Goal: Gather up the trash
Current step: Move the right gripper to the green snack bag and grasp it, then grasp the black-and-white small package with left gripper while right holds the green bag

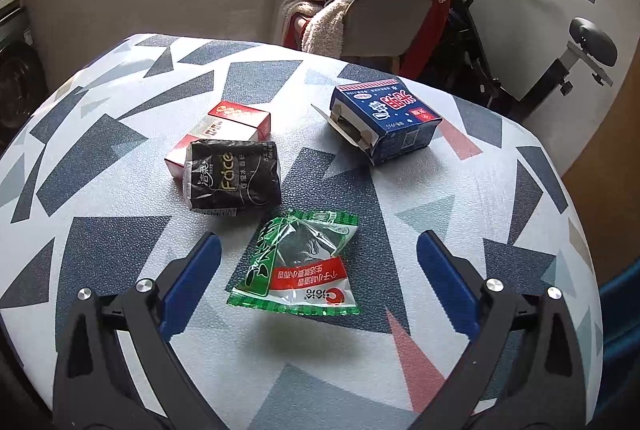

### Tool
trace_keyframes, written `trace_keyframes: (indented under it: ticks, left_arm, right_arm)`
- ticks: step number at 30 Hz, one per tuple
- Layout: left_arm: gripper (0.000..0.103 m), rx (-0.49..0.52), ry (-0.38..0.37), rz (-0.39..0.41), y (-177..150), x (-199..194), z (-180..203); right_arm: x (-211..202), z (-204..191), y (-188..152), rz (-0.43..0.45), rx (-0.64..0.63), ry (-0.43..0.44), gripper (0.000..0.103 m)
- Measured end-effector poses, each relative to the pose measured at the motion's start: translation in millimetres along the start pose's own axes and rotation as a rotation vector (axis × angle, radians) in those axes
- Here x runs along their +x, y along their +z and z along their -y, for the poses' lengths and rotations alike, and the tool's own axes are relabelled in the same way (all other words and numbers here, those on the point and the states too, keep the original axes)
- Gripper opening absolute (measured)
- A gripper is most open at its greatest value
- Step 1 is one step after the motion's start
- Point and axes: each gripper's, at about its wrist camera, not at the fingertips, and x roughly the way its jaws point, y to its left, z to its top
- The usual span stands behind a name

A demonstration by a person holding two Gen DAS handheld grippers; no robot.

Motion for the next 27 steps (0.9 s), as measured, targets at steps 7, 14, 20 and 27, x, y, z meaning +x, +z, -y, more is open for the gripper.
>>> trace_keyframes:
  ticks: [7,14,20,27]
  left_arm:
    - [0.088,-0.012,-0.117,-0.051,16,42,14]
    - [0.056,-0.155,-0.265,-0.151,30,101,33]
    - [0.053,-0.306,-0.35,-0.216,39,157,53]
    - [0.052,-0.357,-0.304,-0.237,48,200,69]
  right_arm:
    - [22,0,-11,-0.074,0.007,0.041,0.056]
    - [-2,21,-18,0.073,0.122,0.068,0.051]
    - [-10,37,-22,0.124,0.197,0.081,0.051]
    - [-8,55,-25,0.126,0.293,0.112,0.051]
